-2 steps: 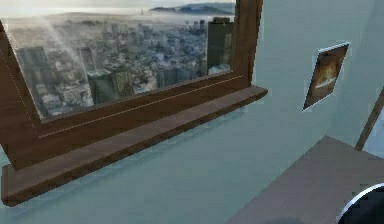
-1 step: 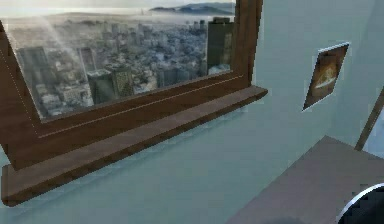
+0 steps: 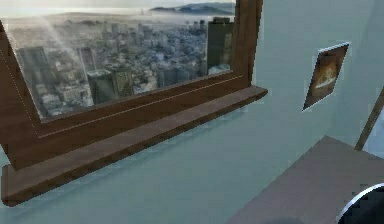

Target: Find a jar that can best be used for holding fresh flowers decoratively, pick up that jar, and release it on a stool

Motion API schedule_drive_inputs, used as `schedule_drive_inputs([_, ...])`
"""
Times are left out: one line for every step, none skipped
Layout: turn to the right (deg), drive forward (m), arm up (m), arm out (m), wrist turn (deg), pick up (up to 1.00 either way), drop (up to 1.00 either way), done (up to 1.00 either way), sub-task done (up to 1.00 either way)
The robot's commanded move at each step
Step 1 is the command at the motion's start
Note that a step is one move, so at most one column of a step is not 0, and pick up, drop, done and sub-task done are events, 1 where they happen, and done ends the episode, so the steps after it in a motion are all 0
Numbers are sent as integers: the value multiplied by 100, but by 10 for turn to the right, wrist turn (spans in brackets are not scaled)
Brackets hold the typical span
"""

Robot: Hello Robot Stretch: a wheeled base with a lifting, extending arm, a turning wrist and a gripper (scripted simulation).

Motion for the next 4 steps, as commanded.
schedule_drive_inputs([0, 0, 0, 0, -450, 0, 0, 0, 0])
schedule_drive_inputs([0, 0, 0, 0, -240, 0, 0, 0, 0])
schedule_drive_inputs([0, 0, 0, -38, 0, 0, 0, 0, 0])
schedule_drive_inputs([450, 0, 0, 0, 0, 0, 0, 0, 0])
